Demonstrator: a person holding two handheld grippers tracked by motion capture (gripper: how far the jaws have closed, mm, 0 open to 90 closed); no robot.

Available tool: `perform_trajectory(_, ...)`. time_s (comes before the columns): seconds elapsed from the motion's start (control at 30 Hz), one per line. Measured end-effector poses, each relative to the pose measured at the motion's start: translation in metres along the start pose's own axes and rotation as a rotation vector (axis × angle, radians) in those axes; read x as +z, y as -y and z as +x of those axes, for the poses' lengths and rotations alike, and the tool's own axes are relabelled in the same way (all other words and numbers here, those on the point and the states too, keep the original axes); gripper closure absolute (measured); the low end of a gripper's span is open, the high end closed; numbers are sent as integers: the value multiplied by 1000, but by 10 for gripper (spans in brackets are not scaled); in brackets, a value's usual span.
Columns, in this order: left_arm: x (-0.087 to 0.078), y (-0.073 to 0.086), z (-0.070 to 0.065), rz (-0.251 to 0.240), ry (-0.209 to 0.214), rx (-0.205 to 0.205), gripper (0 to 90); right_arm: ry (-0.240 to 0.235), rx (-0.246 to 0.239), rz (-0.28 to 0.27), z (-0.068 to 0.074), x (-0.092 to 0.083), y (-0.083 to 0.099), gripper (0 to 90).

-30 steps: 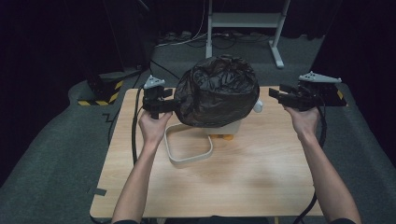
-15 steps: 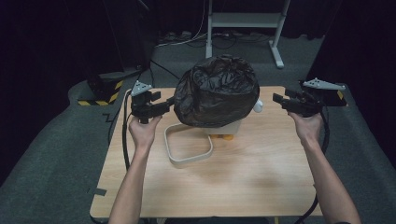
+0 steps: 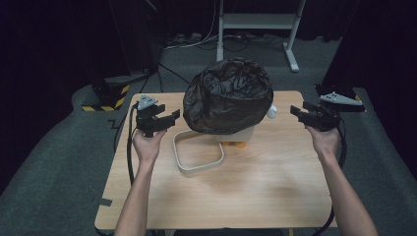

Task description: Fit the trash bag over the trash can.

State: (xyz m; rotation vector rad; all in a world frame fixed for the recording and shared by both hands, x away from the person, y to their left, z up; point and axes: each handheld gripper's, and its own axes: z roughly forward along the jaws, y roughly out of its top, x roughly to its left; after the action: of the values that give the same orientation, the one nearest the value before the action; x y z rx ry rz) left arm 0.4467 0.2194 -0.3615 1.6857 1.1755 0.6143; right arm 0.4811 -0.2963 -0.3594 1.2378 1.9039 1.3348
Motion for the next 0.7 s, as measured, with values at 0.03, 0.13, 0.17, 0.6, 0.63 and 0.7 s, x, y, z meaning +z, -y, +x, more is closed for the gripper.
perform_trajectory(0.03, 2, 1, -2, -18, 0, -31, 348, 4, 1, 6, 0, 0, 2, 402)
perform_trajectory(0.13, 1, 4, 1, -1, -6, 4, 346, 12, 1, 5, -2, 0, 7, 402)
perform_trajectory(0.17, 1, 6, 2, -2, -5, 0, 346, 14, 8, 3, -3, 0, 8, 402)
perform_trajectory(0.6, 12, 27, 11, 26, -21, -47, 348, 35, 52, 15, -10, 5, 30, 399)
perform_trajectory(0.63, 12, 28, 12, 27, -23, -48, 348, 38, 58, 18, -10, 7, 32, 398)
perform_trajectory(0.7, 12, 32, 14, 27, -28, -54, 348, 42, 61, 23, -11, 9, 35, 398)
